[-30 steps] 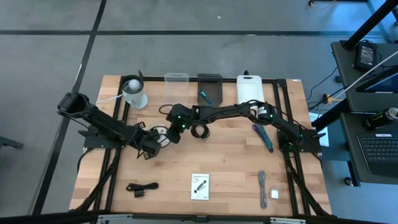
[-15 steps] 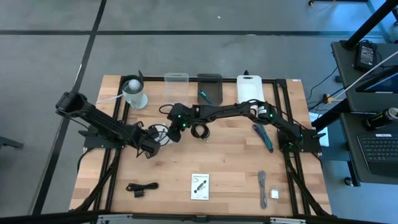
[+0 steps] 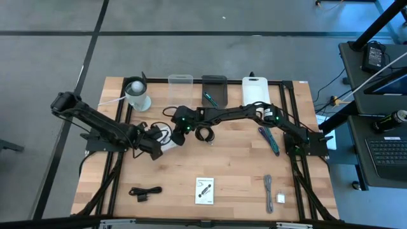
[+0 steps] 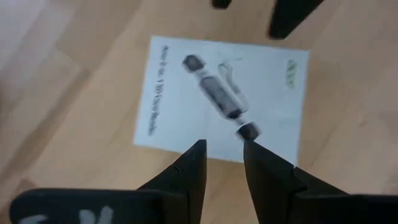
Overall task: Pick and place items into bin
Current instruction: Put the top card reader box into the transparent bin
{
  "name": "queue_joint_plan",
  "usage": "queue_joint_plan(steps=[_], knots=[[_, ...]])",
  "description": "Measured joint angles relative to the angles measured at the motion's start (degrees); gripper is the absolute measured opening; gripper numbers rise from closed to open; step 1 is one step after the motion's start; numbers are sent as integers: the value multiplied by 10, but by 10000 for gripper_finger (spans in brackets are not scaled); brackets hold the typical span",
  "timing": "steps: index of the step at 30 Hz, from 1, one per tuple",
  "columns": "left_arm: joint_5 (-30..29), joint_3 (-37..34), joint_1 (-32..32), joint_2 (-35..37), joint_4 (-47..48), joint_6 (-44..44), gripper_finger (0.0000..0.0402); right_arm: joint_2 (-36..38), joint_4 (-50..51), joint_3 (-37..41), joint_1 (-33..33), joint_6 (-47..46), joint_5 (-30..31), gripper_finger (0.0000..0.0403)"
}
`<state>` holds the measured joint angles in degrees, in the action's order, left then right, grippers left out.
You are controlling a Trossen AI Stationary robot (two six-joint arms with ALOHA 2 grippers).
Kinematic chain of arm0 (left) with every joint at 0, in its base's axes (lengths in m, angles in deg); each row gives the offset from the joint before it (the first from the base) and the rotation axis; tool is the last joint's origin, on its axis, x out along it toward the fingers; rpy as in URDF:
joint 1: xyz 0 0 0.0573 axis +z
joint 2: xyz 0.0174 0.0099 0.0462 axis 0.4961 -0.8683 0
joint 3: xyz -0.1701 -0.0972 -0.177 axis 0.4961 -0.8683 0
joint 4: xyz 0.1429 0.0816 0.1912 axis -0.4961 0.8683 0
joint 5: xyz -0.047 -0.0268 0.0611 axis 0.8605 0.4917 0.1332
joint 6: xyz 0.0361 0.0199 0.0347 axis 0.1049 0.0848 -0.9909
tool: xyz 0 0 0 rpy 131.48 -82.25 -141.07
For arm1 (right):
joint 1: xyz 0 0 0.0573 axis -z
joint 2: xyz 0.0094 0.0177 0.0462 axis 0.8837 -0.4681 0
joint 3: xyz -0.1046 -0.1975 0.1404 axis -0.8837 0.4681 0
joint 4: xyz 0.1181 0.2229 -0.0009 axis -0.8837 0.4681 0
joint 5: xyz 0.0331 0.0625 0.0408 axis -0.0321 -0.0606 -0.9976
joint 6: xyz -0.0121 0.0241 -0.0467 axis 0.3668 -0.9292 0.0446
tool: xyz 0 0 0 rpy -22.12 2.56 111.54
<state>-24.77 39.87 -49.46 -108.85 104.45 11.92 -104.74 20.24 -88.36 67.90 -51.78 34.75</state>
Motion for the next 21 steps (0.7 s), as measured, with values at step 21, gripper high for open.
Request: queue_joint_plan(steps=[21], knots=[[21, -37, 0, -16, -40, 15, 102, -30, 3, 1, 3, -46, 5, 227]])
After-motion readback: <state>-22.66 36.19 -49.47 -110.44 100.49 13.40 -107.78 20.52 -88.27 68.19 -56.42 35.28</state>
